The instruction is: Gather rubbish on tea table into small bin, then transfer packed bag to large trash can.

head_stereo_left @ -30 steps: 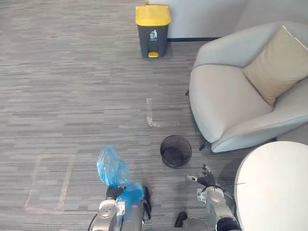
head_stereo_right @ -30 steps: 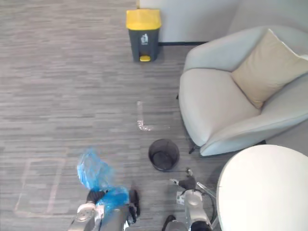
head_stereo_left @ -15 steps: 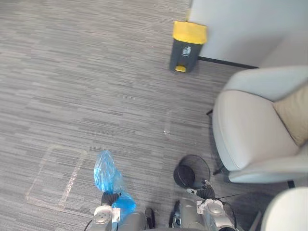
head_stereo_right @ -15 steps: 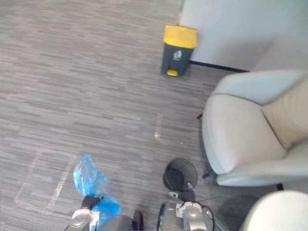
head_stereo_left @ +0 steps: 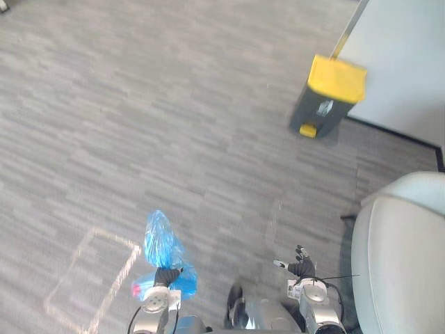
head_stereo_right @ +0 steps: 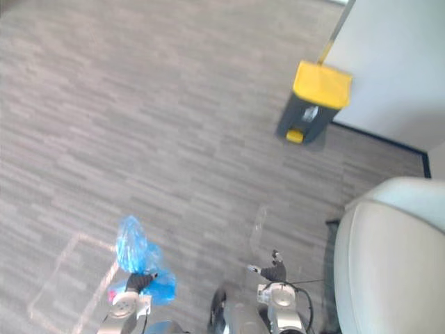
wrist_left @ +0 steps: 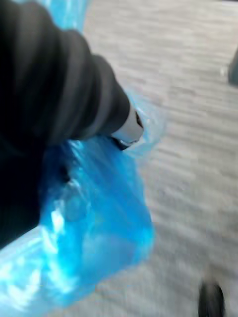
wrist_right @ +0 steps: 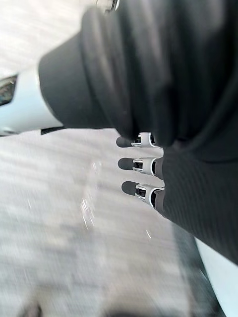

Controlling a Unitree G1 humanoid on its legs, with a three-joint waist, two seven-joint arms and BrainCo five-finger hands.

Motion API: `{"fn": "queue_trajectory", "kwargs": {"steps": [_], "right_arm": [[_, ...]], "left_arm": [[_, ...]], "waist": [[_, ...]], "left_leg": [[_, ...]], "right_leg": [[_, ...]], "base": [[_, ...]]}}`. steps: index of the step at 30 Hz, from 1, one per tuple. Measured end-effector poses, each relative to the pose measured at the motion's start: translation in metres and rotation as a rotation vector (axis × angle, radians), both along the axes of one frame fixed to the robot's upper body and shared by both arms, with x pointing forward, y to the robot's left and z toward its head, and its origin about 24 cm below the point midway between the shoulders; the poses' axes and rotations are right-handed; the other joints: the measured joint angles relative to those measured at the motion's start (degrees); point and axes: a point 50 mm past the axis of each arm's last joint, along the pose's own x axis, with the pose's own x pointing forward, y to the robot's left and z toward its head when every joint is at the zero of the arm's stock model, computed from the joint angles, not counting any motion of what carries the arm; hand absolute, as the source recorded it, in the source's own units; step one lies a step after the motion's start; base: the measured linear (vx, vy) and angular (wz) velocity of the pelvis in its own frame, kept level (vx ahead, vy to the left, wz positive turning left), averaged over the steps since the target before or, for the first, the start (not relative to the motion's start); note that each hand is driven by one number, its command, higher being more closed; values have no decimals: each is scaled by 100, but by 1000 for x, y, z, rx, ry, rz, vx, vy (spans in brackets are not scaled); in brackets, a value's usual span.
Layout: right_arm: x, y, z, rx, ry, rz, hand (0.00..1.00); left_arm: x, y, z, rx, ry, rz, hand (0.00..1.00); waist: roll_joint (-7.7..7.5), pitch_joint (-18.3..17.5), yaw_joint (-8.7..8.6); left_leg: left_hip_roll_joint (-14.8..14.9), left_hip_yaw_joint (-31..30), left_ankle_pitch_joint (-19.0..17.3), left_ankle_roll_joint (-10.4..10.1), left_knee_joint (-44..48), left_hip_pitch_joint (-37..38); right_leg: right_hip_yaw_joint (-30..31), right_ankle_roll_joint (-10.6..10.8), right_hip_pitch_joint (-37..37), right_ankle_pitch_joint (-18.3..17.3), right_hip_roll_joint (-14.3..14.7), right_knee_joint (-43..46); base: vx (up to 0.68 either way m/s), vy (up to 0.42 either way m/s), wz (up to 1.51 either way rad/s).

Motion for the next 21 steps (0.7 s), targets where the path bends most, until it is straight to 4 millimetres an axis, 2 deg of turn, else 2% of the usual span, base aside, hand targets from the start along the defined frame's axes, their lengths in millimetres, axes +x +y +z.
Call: {"fn": "queue_trajectory", "kwargs": {"steps": [1, 2, 3, 4, 5, 6, 7, 8, 9, 10, 12, 14, 15, 16, 17, 18, 19, 20, 21], "right_arm": [[2, -1, 1, 2, -5, -11, 0], [0, -2, -1, 0, 5, -15, 0], [-6, -12, -5, -29, 34, -19, 0], [-11, -6, -10, -8, 68, -17, 0], [-14, -3, -12, 1, 76, -20, 0], [-19, 3, -15, 18, 90, -22, 0], [-21, 6, -16, 24, 97, -17, 0], [-21, 7, -16, 26, 99, -15, 0], [-22, 8, -18, 29, 112, -9, 0], [-24, 8, -20, 29, 122, -5, 0], [-23, 9, -20, 28, 122, 1, 0], [-20, 8, -21, 15, 135, 20, 0], [-19, 3, -21, 0, 137, 25, 0], [-14, 0, -19, -12, 129, 32, 0], [-13, -4, -19, -33, 138, 48, 0], [-17, -5, -21, -36, 149, 46, 0], [-22, -6, -23, -37, 162, 43, 0], [-30, -14, -27, -52, 189, 37, 0], [-25, -20, -25, -69, 191, 37, 0]], "left_arm": [[-2, -4, -2, -13, 7, 0, 100], [-3, -7, -3, -19, 11, 1, 100], [-9, -16, -7, -45, 30, -1, 100], [-5, -15, -6, -39, 28, -3, 100], [-3, -13, -5, -32, 21, -5, 100], [-2, -9, -4, -21, 19, -7, 100], [-5, -7, -5, -17, 26, -6, 100], [-7, -7, -5, -16, 31, -7, 100], [-10, -5, -7, -6, 42, -17, 100], [-11, -2, -7, 13, 50, -38, 100], [-12, 1, -7, 24, 55, -46, 100], [-11, 7, -7, 42, 63, -47, 100], [-9, 8, -8, 46, 70, -47, 100], [-7, 8, -8, 45, 71, -48, 100], [-5, 8, -8, 44, 72, -49, 100], [-5, 11, -8, 50, 75, -48, 100], [-6, 15, -8, 60, 81, -46, 100], [-12, 13, -13, 49, 107, -41, 100], [-11, 9, -14, 35, 109, -32, 100]], "waist": [[27, 70, 3], [91, 72, 7], [394, 32, -5], [209, 18, -9], [151, 15, -7], [38, -41, 40], [28, -45, 104], [32, -45, 95], [34, -43, 59], [48, -34, 23], [95, -5, -58], [115, 9, -96], [191, 54, -124], [259, 95, -134], [317, 129, -141], [264, 103, -159], [176, 71, -171], [145, 25, -193], [382, 12, -178]], "left_leg": [[14, -360, 471, -325, -958, -131], [65, -582, 842, -400, -1553, -102], [300, -859, 2103, -652, -2082, -96], [94, -565, 1610, -496, -1819, -25], [34, -471, 1504, -463, -1798, 12], [-61, -198, 1240, -338, -1732, 127], [-84, 79, 1037, -273, -1687, 309], [-91, 174, 961, -218, -1690, 399], [-119, 366, 832, -115, -1772, 669], [-133, 543, 710, -51, -1993, 1099], [-141, 589, 681, -39, -2193, 1343], [-125, 683, 689, -40, -2640, 1887], [-48, 704, 689, -40, -2874, 2201], [29, 749, 690, -41, -2960, 2354], [119, 829, 691, -45, -3060, 2551], [40, 819, 673, -99, -3094, 2695], [-23, 809, 638, -160, -3091, 2772], [-51, 767, 481, -411, -3037, 2994], [183, 738, 576, -643, -2680, 2883]], "right_leg": [[244, 329, 146, -183, -156, 94], [363, 468, 217, -268, -179, 133], [619, 826, 295, -514, -104, 207], [846, 907, 282, -620, -418, 380], [920, 907, 255, -614, -484, 440], [1072, 922, 86, -585, -589, 705], [1200, 1076, -97, -486, -715, 1096], [1252, 1177, -163, -430, -760, 1324], [1298, 1437, -449, -232, -850, 1978], [1183, 1526, -855, -127, -894, 2950], [875, 1330, -1090, -250, -920, 3400], [146, 950, -1542, -567, -865, 3659], [-408, 677, -1813, -714, -754, 3442], [-673, 595, -1946, -731, -621, 3140], [-1105, 440, -2151, -542, -418, 2425], [-1410, 241, -2155, -10, -249, 1550], [-1448, 84, -2116, 476, -178, 996], [-1421, -460, -2057, 1041, -93, 694], [-1474, -451, -2088, 826, 25, 902]], "base": [[479, 297, -107], [445, 388, -106], [432, 481, -86], [517, 546, -72], [412, 397, -71], [450, 363, -93], [366, 297, -98], [364, 303, -91], [368, 232, -73], [443, 255, -61], [340, 111, -19], [477, 26, -23], [461, -31, -28], [563, -78, -25], [485, -76, -15], [513, -71, -9], [451, -75, 1], [552, -66, -25], [538, -86, -22]]}}
